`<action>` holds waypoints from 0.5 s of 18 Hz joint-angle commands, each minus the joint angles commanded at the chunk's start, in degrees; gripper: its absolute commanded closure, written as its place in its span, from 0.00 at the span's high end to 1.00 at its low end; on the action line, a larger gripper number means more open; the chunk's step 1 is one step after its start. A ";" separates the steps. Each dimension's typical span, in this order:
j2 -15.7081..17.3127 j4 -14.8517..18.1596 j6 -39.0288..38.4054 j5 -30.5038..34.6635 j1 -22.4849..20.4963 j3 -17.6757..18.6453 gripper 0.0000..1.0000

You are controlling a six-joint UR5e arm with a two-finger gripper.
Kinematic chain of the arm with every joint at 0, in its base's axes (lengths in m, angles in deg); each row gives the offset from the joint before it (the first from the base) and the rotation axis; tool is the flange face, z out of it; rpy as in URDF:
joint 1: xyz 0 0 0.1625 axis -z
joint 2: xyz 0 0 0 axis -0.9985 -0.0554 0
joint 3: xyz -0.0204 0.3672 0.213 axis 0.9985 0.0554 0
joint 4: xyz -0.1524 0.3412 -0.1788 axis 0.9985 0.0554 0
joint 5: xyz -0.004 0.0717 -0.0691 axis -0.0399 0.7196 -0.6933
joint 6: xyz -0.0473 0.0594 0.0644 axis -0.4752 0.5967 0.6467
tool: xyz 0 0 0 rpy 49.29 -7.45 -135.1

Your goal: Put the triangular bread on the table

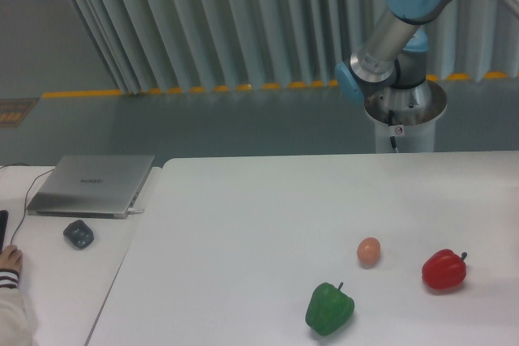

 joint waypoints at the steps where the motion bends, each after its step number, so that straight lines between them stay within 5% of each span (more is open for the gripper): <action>1: -0.17 0.00 -0.09 0.00 0.00 0.00 0.96; 9: 0.35 0.26 0.00 -0.17 0.18 0.79 0.52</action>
